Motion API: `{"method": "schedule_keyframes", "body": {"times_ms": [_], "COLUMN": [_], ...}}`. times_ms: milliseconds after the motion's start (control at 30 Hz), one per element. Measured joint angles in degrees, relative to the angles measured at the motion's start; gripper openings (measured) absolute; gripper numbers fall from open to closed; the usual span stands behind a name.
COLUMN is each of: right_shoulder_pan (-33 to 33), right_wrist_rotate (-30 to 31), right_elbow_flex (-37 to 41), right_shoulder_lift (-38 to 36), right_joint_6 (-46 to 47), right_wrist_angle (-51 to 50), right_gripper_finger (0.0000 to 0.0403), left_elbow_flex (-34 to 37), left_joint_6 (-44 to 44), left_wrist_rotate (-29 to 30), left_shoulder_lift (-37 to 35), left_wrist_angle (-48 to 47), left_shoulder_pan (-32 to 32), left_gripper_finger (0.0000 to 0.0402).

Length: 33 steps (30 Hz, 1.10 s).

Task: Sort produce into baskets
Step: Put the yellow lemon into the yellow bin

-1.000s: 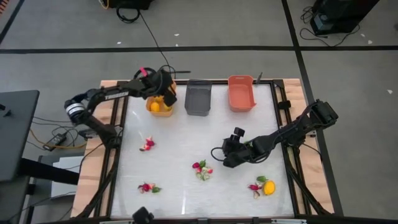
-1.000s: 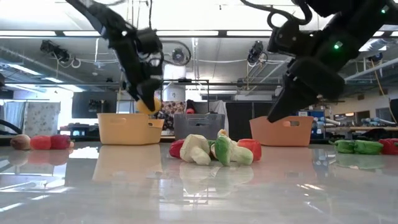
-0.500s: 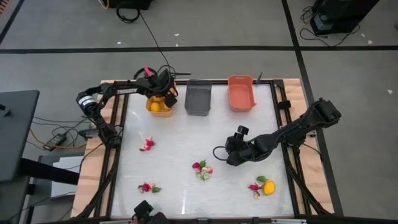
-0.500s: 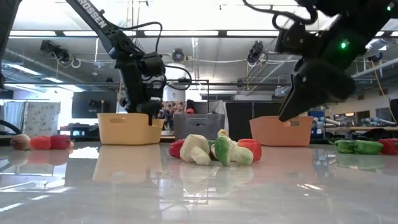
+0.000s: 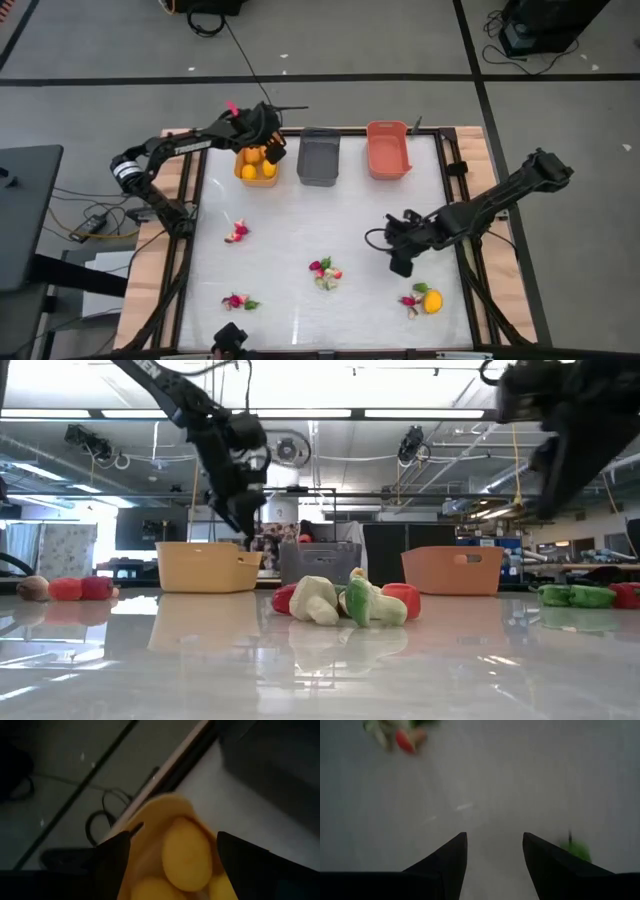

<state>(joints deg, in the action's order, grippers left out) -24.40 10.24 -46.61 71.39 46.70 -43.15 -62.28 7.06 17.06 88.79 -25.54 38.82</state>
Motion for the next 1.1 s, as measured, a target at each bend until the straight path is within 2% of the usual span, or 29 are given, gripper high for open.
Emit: {"method": "schedule_keyframes", "body": {"times_ms": [133, 300, 500, 800, 900, 1033, 1100], "right_shoulder_pan": [-2.26, -6.66, -14.35, -27.51, -31.94, -35.99, -37.32], "right_wrist_rotate": [-4.05, -4.99, -8.82, -18.72, -17.61, -9.29, -7.84], "right_elbow_flex": [0.0, 0.0, 0.0, 0.0, 0.0, 0.0, -0.02], "right_shoulder_lift": [-3.1, -4.84, -3.63, -2.13, -2.13, -2.11, -1.58], "right_joint_6": [7.72, 11.31, 15.67, 24.1, 24.03, 18.65, 15.45], "right_wrist_angle": [-8.16, -14.81, -14.3, -11.73, -9.43, -7.74, -5.75], "right_gripper_finger": [0.0204, 0.0204, 0.021, 0.0257, 0.027, 0.0283, 0.0287], "left_elbow_flex": [0.13, 2.18, 4.43, 4.46, 4.46, 4.46, 4.46], "left_joint_6": [-2.42, -5.83, -8.91, -14.47, -14.77, -14.7, -14.66], "left_wrist_rotate": [-3.28, -6.68, -7.73, -5.99, -5.84, -5.77, -5.77], "left_shoulder_lift": [-2.39, -5.53, -6.47, -6.24, -5.24, -2.98, -1.7], "left_wrist_angle": [-0.57, 1.3, 3.94, 9.17, 13.02, 19.05, 21.2], "left_shoulder_pan": [0.08, -2.94, -12.04, -27.38, -32.2, -37.12, -38.64], "left_gripper_finger": [0.0296, 0.029, 0.0289, 0.0288, 0.0288, 0.0288, 0.0288]}}
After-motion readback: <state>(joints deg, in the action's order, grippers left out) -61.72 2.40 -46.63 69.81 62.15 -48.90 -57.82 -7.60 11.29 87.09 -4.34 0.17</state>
